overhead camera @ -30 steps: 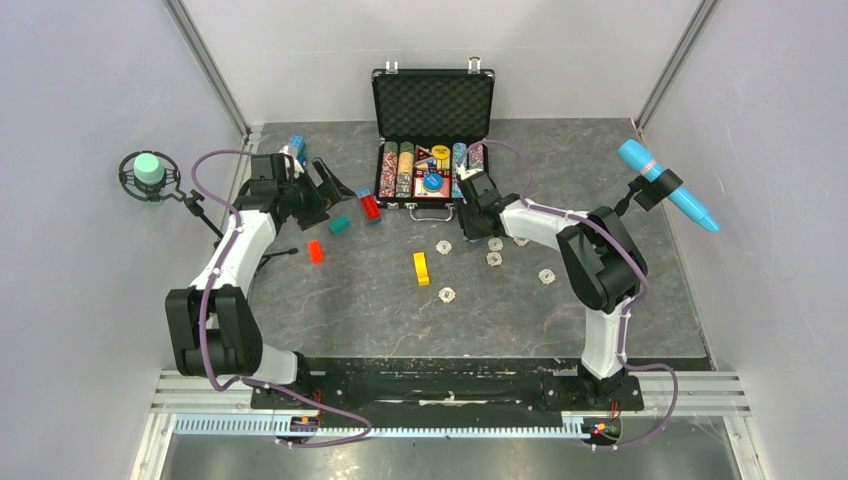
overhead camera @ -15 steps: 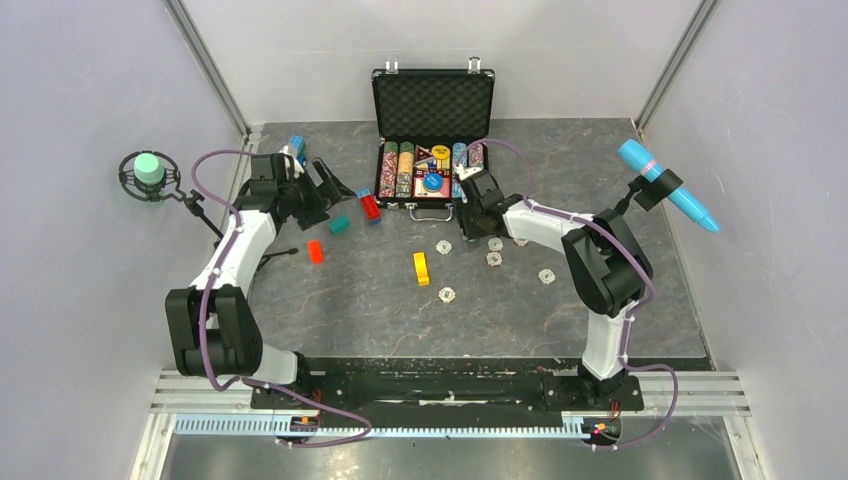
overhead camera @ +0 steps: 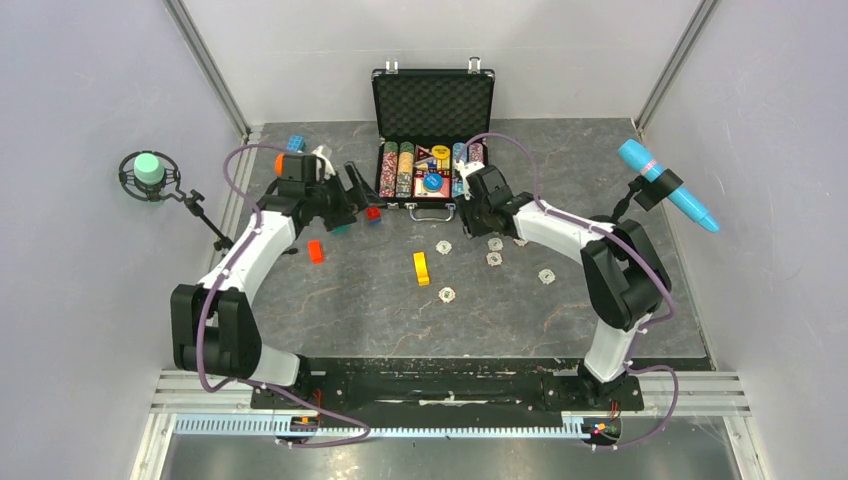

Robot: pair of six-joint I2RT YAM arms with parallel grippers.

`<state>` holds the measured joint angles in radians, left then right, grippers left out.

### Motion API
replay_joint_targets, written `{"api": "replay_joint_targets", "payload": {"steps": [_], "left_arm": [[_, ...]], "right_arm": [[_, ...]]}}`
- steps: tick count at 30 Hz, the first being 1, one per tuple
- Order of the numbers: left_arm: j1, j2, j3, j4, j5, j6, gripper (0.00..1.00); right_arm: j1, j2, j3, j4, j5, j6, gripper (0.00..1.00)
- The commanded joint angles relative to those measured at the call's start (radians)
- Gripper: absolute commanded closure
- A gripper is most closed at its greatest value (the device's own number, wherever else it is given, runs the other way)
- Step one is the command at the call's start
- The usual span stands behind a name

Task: Pack up texas hold em set
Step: Pick up the poker chip from the center of the board.

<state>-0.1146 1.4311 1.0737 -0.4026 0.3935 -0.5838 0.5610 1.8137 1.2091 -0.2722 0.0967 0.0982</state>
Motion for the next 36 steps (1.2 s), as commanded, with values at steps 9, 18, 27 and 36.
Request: {"api": "replay_joint_targets", "payload": {"steps": [9, 18, 27, 36], "left_arm": [[-0.16, 0.048, -0.096, 0.303, 0.068, -0.211, 0.04], [-0.22, 0.111, -0.243, 0.784, 0.248, -0.461, 0.06], [-0.264, 0.161, -0.312, 1.037, 0.26, -0.602, 0.08], [-0.324, 0.284, -0.366, 1.37, 0.291, -0.794, 0.17]], "right_arm": [[0.004, -0.18, -0.046, -0.118, -0.093, -0.124, 0.59], [0.017, -0.284, -0.094, -0.15, -0.167, -0.151, 0.58], [0.038, -0.313, -0.051, -0.197, -0.208, -0.138, 0.58], [0.059, -0.309, 0.008, -0.229, -0.227, -0.14, 0.58]]}}
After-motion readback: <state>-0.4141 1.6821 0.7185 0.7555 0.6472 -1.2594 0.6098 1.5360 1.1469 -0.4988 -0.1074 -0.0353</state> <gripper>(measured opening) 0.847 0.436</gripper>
